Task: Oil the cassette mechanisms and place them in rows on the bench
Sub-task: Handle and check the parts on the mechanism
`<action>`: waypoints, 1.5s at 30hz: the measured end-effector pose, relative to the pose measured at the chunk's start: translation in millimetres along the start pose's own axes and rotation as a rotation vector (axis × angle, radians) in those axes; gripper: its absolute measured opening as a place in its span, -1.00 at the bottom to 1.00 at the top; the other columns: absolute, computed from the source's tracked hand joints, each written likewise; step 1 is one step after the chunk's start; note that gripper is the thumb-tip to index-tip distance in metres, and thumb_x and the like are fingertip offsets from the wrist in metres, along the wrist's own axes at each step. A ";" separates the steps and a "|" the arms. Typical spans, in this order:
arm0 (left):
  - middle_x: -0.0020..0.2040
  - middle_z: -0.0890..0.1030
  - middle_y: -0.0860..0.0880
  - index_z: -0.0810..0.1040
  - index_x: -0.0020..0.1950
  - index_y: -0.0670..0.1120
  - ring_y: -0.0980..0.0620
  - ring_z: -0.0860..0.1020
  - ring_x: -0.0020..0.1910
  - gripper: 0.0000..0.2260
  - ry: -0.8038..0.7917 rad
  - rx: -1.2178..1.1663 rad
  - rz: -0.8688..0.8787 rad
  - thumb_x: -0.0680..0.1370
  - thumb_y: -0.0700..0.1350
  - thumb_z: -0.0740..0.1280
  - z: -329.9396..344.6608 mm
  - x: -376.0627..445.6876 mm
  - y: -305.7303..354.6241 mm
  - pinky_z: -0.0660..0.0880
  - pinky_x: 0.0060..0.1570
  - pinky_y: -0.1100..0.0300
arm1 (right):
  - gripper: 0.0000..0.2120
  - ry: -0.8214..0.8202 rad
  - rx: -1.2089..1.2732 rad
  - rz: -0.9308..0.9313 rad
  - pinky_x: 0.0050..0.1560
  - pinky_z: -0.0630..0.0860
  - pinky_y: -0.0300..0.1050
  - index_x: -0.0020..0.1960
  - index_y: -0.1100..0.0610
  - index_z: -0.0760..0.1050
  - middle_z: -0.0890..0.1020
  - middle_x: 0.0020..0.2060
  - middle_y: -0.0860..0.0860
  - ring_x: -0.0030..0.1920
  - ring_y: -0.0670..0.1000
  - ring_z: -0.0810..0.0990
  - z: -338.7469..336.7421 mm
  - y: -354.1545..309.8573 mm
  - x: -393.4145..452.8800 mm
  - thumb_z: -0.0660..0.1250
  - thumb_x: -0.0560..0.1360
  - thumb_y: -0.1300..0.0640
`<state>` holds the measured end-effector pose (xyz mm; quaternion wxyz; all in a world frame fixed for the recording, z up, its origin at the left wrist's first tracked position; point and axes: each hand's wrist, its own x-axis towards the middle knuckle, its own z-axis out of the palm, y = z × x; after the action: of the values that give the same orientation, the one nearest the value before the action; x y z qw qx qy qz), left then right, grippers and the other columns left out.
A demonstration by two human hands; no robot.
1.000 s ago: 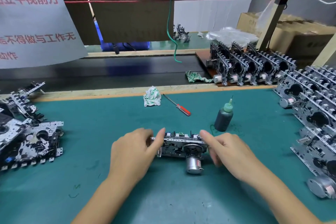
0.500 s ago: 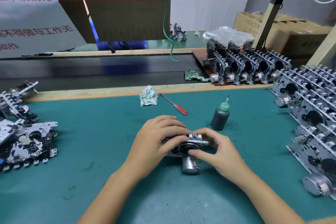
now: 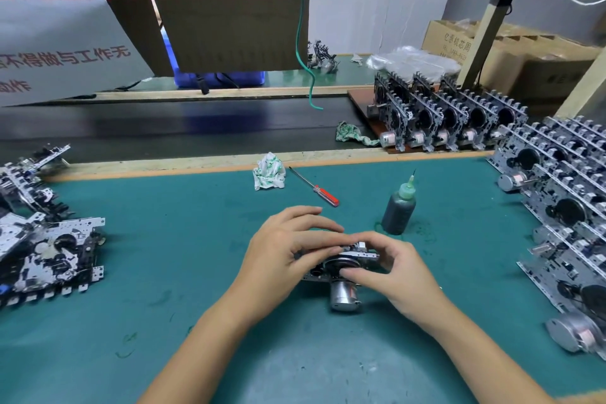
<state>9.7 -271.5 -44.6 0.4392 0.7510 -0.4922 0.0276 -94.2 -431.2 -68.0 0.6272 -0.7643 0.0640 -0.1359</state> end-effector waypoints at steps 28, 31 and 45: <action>0.07 0.59 0.32 0.63 0.11 0.22 0.26 0.39 0.29 -0.79 -0.031 -0.021 -0.036 0.51 0.04 0.29 0.5 -1.7 -4.7 0.32 0.28 0.31 | -0.77 0.397 -0.886 -0.698 0.01 0.42 -0.15 0.01 0.11 0.64 0.64 -0.16 -0.06 -0.08 -0.01 0.52 -7.3 -3.2 -20.9 0.35 0.46 0.01; 0.08 0.60 0.31 0.63 0.11 0.21 0.25 0.40 0.27 -0.78 -0.030 -0.023 -0.034 0.51 0.03 0.30 0.3 -2.0 -4.9 0.33 0.27 0.30 | -0.78 0.383 -0.903 -0.673 -0.01 0.43 -0.12 -0.01 0.12 0.65 0.65 -0.17 -0.06 -0.11 0.02 0.53 -8.8 -1.7 -22.1 0.34 0.46 0.03; 0.12 0.55 0.36 0.59 0.14 0.25 0.31 0.38 0.28 -0.76 -0.025 -0.010 -0.028 0.51 0.03 0.30 0.6 -1.7 -4.8 0.30 0.26 0.34 | -0.59 0.034 -0.282 -0.042 0.20 0.40 -0.21 0.08 -0.14 0.49 0.60 0.04 -0.18 0.14 -0.17 0.52 -1.8 -6.8 -4.1 0.54 0.33 0.17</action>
<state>12.2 -270.1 -48.8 0.4371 0.7560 -0.4872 0.0093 -99.1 -430.3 -61.6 0.5096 -0.8435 0.0769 -0.1516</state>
